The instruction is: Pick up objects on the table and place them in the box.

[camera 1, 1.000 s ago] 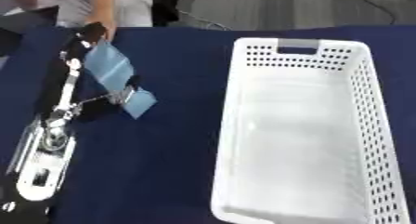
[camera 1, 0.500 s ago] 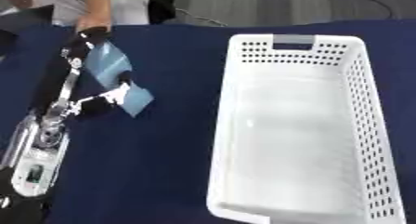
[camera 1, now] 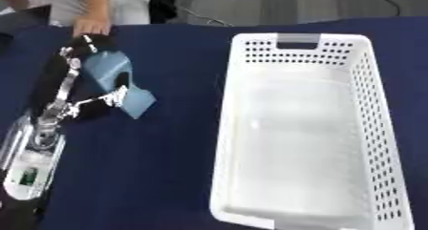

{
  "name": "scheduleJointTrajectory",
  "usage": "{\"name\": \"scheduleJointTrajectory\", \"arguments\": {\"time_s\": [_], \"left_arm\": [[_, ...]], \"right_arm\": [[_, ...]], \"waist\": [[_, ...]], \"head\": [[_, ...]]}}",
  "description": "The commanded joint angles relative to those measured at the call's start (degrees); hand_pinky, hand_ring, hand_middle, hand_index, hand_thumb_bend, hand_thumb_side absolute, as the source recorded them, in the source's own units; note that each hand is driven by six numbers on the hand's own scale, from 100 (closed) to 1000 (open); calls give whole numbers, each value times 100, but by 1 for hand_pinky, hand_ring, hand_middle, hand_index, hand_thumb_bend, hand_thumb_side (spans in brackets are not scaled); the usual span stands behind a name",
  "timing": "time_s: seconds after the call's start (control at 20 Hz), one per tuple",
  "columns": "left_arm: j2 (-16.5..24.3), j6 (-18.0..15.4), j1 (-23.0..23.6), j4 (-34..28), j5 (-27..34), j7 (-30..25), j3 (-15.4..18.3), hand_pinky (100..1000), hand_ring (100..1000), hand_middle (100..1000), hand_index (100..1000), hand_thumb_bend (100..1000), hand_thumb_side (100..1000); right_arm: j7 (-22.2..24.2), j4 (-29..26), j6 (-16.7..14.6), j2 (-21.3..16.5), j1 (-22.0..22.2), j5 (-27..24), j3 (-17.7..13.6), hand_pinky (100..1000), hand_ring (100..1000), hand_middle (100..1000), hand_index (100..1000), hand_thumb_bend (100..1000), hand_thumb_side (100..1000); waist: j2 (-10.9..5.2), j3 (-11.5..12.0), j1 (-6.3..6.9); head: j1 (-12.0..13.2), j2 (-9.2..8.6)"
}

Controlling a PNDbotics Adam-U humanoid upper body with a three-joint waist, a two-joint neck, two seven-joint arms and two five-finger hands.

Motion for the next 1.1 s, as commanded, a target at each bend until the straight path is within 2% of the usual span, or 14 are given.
{"name": "scheduleJointTrajectory", "arguments": {"time_s": [0.05, 0.25, 0.5, 0.55, 0.65, 0.8, 0.95, 1.1], "left_arm": [[170, -167, 36, -16, -116, 13, -47, 100, 100, 108, 170, 100, 100], [169, -306, 35, -13, -166, 56, -22, 100, 100, 100, 132, 100, 100], [223, -389, -16, -2, 13, 556, 73, 100, 100, 100, 108, 100, 100], [242, -391, -39, 2, 37, 731, 111, 100, 100, 100, 104, 170, 100], [282, -381, -90, -8, 96, 1134, 171, 100, 100, 100, 100, 219, 100], [376, -300, -183, -19, 168, 1667, 205, 100, 100, 100, 100, 238, 100], [516, -243, -297, -18, 104, 1850, 206, 100, 100, 100, 100, 345, 100], [753, -192, -444, 1, 48, 1918, 205, 100, 100, 100, 100, 383, 100]], "right_arm": [[86, -77, -57, -115, -78, -24, -34, 808, 738, 789, 888, 100, 803], [86, -77, -46, -117, -77, -31, -37, 807, 738, 789, 887, 100, 802], [86, -77, -28, -117, -74, -47, -39, 807, 738, 788, 885, 100, 801], [86, -77, -26, -118, -72, -51, -39, 806, 738, 788, 884, 100, 801], [86, -77, -21, -117, -68, -60, -41, 805, 738, 788, 883, 100, 801], [86, -77, -7, -116, -60, -77, -41, 805, 738, 787, 881, 100, 801], [86, -77, 18, -114, -49, -93, -37, 806, 739, 788, 884, 100, 800], [86, -77, 44, -117, -34, -93, -26, 806, 739, 788, 884, 100, 801]], "waist": [[-69, -6, -7], [-75, -4, -4], [-92, -7, -1], [-98, -7, -1], [-109, -7, -2], [-135, -10, -3], [-164, -15, -5], [-191, -14, 1]], "head": [[-38, 46], [-42, 76], [-55, 106], [-59, 112], [-64, 120], [-61, 133], [-61, 131], [-51, 128]]}}
